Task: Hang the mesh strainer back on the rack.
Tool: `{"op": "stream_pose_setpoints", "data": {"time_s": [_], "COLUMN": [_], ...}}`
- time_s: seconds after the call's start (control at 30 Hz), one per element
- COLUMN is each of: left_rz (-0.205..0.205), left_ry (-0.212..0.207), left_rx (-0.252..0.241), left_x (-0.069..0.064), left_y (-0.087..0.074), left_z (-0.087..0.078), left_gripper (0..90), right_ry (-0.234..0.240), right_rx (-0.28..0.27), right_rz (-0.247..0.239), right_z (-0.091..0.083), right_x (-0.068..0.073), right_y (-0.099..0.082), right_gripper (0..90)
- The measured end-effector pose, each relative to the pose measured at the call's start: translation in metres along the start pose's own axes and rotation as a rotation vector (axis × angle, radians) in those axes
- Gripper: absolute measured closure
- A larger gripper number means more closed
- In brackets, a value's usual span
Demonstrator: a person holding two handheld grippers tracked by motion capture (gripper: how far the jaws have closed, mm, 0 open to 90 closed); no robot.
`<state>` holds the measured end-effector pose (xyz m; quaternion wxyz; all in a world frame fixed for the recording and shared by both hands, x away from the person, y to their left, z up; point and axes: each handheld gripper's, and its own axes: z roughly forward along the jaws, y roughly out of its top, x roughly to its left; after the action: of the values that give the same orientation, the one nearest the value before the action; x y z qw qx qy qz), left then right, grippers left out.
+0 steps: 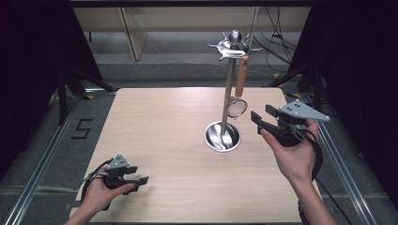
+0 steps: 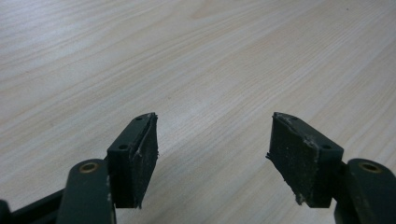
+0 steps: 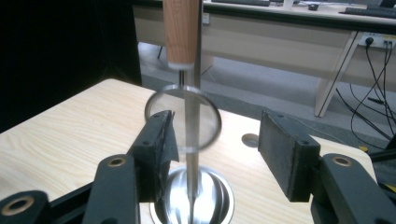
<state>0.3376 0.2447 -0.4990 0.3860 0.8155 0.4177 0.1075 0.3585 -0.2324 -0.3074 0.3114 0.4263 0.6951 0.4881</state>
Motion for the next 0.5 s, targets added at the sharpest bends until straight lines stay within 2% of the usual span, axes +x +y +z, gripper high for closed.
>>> {"op": "stream_pose_setpoints", "data": {"time_s": [0.07, 0.27, 0.33, 0.37, 0.5], "left_rz": [0.005, 0.005, 0.005, 0.005, 0.004], "left_ry": [-0.012, -0.008, -0.007, -0.007, -0.006], "left_rx": [-0.008, -0.014, -0.014, -0.014, -0.013], "left_x": [0.000, 0.000, 0.000, 0.000, 0.000], "left_y": [0.000, 0.000, 0.000, 0.000, 0.000], "left_z": [0.000, -0.001, -0.001, -0.001, -0.001], "left_gripper": [31.9, 31.9, 31.9, 31.9, 31.9], "right_ry": [0.001, -0.005, -0.008, -0.019, -0.035], "right_rx": [0.011, 0.041, 0.049, 0.073, 0.105], "right_rz": [0.014, 0.035, 0.034, 0.046, 0.073], "right_z": [-0.002, -0.009, -0.011, -0.013, -0.018], "right_x": [0.000, -0.005, -0.010, -0.011, -0.021], "right_y": [-0.002, -0.019, -0.027, -0.031, -0.050], "right_gripper": [45.7, 45.3, 45.2, 45.2, 45.1]}}
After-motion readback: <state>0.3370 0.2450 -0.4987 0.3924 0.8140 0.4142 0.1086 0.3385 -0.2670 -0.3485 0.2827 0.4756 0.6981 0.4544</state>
